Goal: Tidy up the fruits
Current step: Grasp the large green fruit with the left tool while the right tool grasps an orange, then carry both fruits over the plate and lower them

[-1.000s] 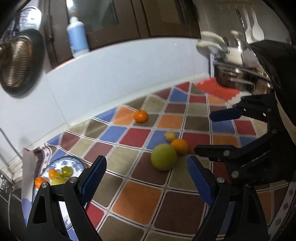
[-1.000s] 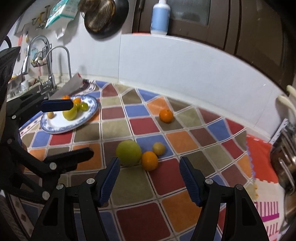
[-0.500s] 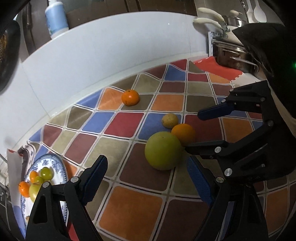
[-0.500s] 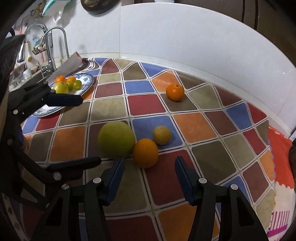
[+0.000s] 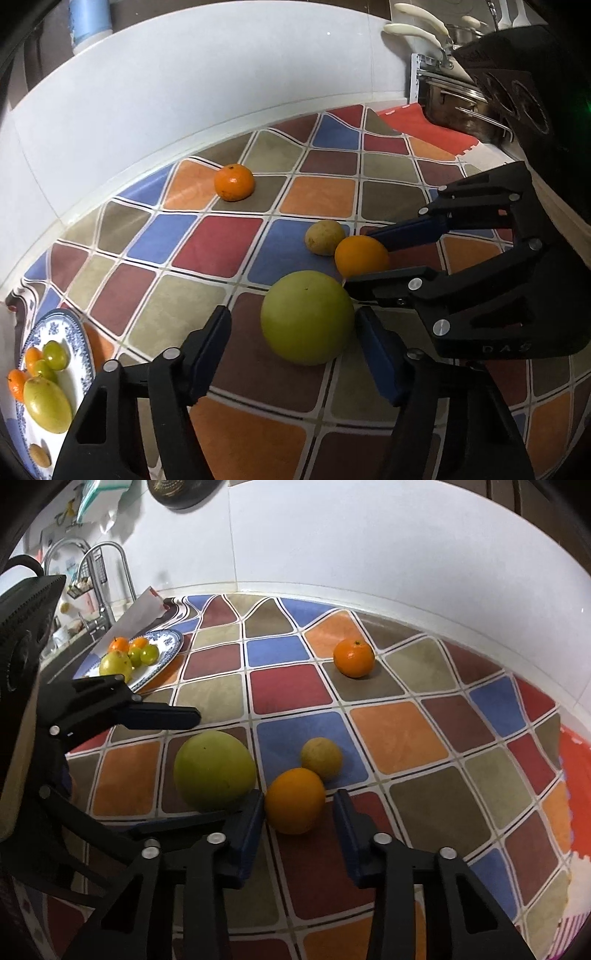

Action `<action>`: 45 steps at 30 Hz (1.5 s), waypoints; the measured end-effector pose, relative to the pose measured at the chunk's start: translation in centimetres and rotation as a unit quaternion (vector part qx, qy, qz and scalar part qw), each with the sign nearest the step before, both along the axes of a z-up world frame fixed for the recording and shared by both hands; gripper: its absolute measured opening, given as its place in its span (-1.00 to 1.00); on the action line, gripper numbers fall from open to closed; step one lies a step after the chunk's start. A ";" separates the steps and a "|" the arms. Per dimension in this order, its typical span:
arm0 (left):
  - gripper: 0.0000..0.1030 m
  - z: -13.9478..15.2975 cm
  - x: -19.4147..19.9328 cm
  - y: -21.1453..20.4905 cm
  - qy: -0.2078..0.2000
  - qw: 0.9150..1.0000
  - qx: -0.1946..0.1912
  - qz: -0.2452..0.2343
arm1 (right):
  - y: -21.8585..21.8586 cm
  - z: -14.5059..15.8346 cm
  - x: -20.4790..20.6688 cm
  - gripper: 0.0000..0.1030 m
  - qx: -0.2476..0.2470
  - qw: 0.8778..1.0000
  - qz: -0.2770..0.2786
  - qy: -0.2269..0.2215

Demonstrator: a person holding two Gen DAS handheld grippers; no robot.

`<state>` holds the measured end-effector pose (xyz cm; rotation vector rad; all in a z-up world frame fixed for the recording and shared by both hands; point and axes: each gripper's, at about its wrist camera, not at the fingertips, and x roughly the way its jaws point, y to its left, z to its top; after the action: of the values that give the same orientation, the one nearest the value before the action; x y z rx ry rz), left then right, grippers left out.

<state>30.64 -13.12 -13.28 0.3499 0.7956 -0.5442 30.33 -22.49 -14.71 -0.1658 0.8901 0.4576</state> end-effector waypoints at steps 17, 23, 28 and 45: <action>-0.05 1.5 -1.1 0.8 0.009 0.999 -0.032 0.027 | -1.7 1.4 -2.4 -0.33 0.022 0.997 -0.078 -0.009; -0.05 3.2 -2.6 2.1 -0.005 0.998 -0.048 0.051 | -1.2 2.8 -3.5 -0.33 0.029 0.996 -0.085 -0.022; -0.05 4.7 -4.1 3.3 -0.022 0.996 -0.058 0.069 | -0.5 4.2 -4.7 -0.33 0.039 0.995 -0.087 -0.037; -0.05 7.6 -9.5 8.8 -0.049 0.987 -0.088 0.124 | 3.8 8.5 -9.0 -0.33 0.066 0.992 -0.064 -0.080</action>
<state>21.09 -4.36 -5.72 0.1120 0.6783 -0.3569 21.29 -18.71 -6.22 -0.0234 0.7055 0.3756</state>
